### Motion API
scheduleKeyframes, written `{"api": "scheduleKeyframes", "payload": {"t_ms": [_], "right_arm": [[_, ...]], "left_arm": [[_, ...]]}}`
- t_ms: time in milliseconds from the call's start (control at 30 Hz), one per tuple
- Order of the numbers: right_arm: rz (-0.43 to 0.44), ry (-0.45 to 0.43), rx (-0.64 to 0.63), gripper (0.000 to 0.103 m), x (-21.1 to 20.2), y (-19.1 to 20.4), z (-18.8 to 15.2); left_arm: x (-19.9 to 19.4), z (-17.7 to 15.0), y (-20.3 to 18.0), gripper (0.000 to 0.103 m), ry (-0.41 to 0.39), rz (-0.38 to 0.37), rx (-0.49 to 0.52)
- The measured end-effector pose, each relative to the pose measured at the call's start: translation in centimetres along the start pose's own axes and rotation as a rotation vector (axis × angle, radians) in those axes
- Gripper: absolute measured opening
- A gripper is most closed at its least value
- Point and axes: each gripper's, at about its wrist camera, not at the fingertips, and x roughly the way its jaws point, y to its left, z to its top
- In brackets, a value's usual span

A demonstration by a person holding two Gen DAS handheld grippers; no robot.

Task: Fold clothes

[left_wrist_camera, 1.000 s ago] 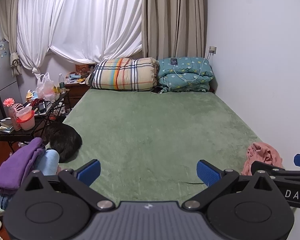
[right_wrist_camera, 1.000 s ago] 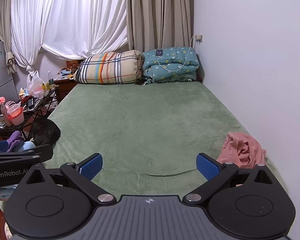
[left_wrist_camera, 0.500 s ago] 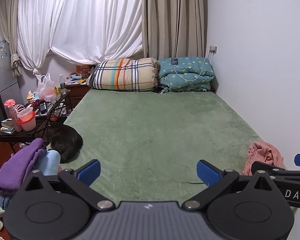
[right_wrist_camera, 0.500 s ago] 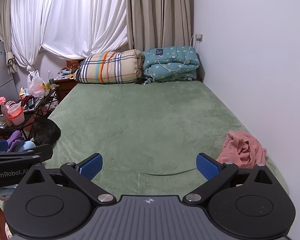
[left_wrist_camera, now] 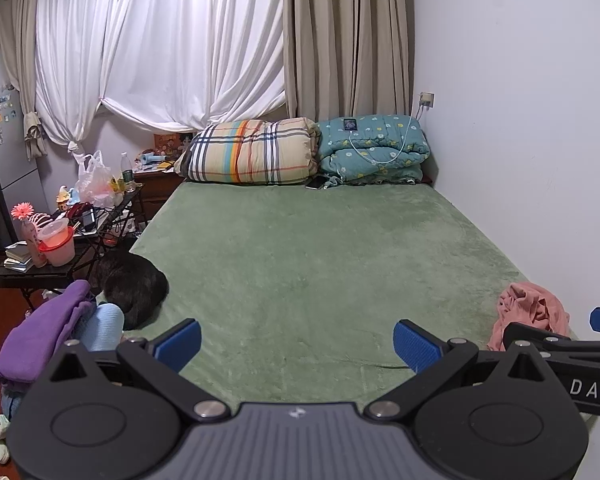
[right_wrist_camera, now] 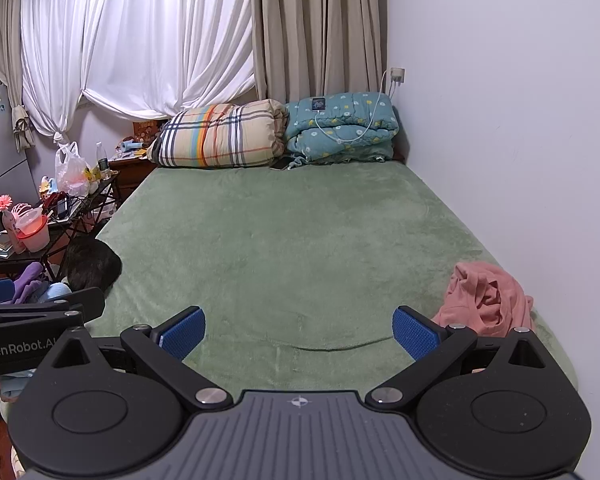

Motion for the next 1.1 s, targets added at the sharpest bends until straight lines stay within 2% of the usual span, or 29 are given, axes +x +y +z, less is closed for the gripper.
{"api": "scheduleKeyframes", "payload": {"t_ms": [800,833,900,1100], "right_arm": [[-0.008,0.004,-0.001,0.101,0.8,-0.3,0.3],[-0.008,0.004,-0.001,0.101,0.8,-0.3,0.3],[-0.01,0.004,-0.001,0.101,0.9,-0.3,0.3],[0.005,-0.002,0.051,0.101,1.3,-1.4,-1.1]], "left_arm": [[-4.3,-3.9,-3.4,0.103,0.004,0.007,0.014],[-3.9,-3.4,-3.3,0.103,0.006,0.008,0.014],[0.4,1.9,-0.9,0.103,0.022,0.015,0.01],[0.9,1.7,-1.5,0.103,0.028,-0.005,0.029]]}}
